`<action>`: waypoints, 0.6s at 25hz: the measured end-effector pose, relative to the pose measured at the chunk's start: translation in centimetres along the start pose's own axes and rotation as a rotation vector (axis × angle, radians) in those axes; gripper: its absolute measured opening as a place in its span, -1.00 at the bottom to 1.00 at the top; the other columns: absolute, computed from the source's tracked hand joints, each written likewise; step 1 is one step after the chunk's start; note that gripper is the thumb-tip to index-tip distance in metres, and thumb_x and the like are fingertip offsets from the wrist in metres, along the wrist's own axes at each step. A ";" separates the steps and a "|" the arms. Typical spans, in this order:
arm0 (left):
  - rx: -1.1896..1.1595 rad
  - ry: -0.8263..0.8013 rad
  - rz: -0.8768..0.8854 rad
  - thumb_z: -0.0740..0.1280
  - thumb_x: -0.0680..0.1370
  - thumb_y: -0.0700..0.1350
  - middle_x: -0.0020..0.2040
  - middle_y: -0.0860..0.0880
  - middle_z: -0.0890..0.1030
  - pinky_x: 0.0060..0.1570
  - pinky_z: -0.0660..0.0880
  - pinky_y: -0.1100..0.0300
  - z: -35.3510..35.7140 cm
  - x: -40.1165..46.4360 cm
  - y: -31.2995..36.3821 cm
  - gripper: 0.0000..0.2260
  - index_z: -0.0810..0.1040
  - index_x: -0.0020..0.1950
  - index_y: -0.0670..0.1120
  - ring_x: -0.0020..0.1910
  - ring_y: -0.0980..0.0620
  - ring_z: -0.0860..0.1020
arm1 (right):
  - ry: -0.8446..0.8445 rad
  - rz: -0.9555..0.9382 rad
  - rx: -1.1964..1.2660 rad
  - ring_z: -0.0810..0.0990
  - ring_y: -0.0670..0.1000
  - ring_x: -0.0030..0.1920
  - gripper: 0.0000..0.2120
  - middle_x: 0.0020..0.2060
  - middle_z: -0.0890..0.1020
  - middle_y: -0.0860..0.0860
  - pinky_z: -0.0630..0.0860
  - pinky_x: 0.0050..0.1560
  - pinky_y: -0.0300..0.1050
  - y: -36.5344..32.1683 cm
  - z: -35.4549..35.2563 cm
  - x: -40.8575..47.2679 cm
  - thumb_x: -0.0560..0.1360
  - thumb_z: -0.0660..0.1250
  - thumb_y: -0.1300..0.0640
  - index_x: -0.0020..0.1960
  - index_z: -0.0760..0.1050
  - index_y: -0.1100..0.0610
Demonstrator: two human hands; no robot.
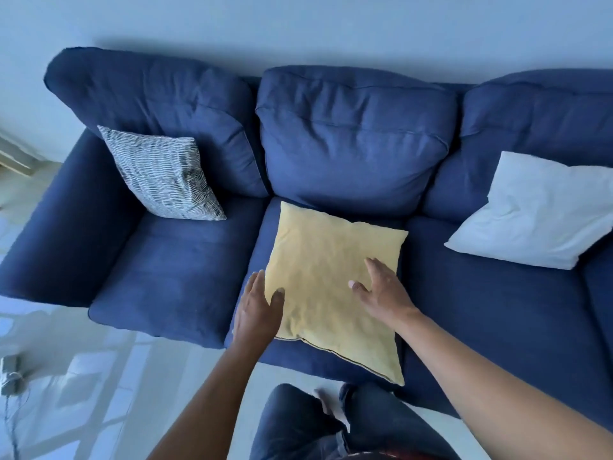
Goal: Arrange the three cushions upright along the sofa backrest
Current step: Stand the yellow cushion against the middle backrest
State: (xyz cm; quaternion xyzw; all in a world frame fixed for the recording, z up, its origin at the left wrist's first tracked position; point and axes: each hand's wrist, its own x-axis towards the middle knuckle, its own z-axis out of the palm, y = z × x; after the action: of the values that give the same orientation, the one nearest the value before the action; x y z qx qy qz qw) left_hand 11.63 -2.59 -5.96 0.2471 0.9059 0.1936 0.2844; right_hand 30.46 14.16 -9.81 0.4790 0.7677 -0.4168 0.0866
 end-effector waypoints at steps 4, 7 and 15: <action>0.026 -0.115 0.054 0.25 0.69 0.03 0.69 -0.09 0.22 0.53 0.26 -0.02 1.1 3.5 1.0 -0.41 0.20 0.68 -0.13 0.65 -0.08 0.23 | 0.074 0.060 0.010 0.01 0.09 0.69 -0.29 0.69 0.10 0.12 0.06 0.65 0.03 -0.6 -0.5 1.3 0.68 0.21 -0.11 0.68 0.06 0.19; 0.093 -0.211 0.114 0.24 0.70 0.03 0.69 -0.12 0.22 0.51 0.28 -0.03 1.3 6.3 1.4 -0.41 0.18 0.68 -0.14 0.65 -0.11 0.22 | 0.096 0.126 0.022 0.01 0.09 0.69 -0.30 0.69 0.10 0.11 0.06 0.65 0.04 -1.2 0.1 1.7 0.68 0.20 -0.11 0.68 0.05 0.18; 0.132 -0.271 0.148 0.23 0.69 0.06 0.65 -0.13 0.28 0.46 0.33 -0.12 1.1 14.8 0.7 -0.41 0.20 0.66 -0.15 0.60 -0.17 0.29 | 0.116 0.349 0.175 0.09 0.12 0.67 -0.26 0.67 0.17 0.12 0.13 0.63 0.07 -1.6 2.3 5.8 0.66 0.25 -0.13 0.67 0.08 0.19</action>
State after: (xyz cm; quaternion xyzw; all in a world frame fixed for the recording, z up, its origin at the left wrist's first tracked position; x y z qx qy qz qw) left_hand 1.93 6.47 -12.72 0.3551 0.8493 0.1191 0.3721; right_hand 25.45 16.08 -13.45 0.6338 0.6374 -0.4324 0.0714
